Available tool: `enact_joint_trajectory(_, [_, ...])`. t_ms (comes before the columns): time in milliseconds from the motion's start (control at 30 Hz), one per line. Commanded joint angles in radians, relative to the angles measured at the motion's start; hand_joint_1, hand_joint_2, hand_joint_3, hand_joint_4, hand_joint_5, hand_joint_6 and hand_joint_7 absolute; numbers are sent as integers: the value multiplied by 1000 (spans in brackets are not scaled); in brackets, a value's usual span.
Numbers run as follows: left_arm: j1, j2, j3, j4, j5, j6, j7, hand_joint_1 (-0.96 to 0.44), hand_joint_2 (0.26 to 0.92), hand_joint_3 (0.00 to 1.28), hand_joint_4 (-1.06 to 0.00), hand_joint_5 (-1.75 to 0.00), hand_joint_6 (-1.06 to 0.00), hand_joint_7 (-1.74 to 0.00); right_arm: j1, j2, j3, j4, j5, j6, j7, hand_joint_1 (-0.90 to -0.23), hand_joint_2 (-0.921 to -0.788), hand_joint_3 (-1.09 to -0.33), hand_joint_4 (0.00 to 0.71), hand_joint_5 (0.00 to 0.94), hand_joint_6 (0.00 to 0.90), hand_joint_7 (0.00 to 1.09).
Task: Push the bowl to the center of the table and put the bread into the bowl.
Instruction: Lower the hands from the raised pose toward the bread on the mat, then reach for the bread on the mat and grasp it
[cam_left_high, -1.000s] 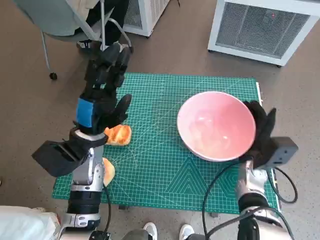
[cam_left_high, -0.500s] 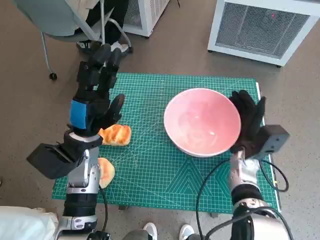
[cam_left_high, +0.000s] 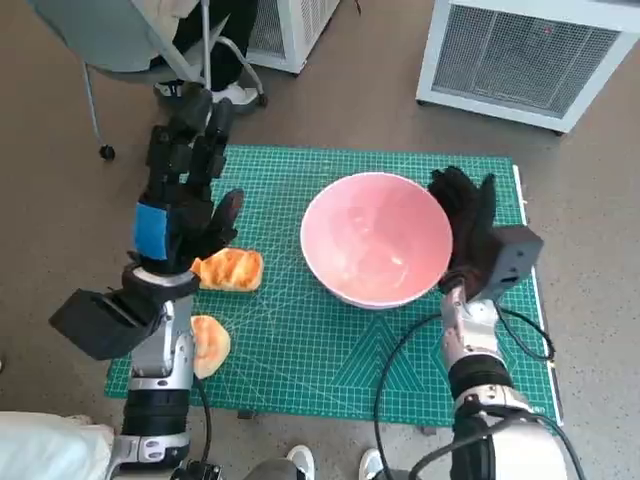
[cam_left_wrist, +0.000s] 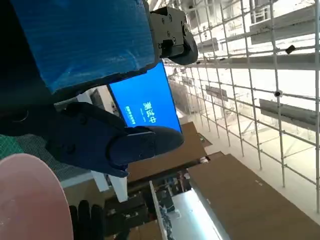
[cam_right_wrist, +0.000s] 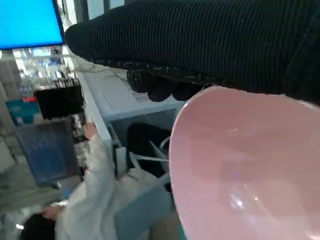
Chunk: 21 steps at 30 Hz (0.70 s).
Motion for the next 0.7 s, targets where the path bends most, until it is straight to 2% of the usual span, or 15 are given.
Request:
enact_joint_trajectory(33, [13, 27, 9, -2, 36, -20, 12, -379, 921, 437, -177, -7, -38, -557, -1, -12, 17, 14, -25, 27, -22, -473, -921, -876, 314, 6, 105, 513])
enact_joint_trajectory(167, [18, 62, 15, 9, 98, -51, 30, -378, 921, 434, -183, -9, -42, -556, -4, -39, 17, 9, -27, 19, -15, -474, -921, -878, 318, 7, 104, 517])
enact_joint_trajectory(367, [30, 221, 15, 10, 328, -75, 80, -384, 921, 421, -203, -16, -57, -558, -23, -76, 16, -28, -19, -61, -8, -513, -921, -850, 328, 10, 111, 511])
enact_joint_trajectory(500, [34, 342, 3, -10, 454, -51, 75, -402, 921, 388, -222, -17, -77, -538, -20, -93, 29, -77, -23, -186, 16, -558, -921, -834, 339, 8, 135, 470])
enact_joint_trajectory(700, [30, 470, -35, -21, 522, 8, 7, -424, 921, 321, -236, -9, -109, -459, -4, -108, 52, -178, -6, -403, 115, -579, -921, -808, 354, 7, 166, 408])
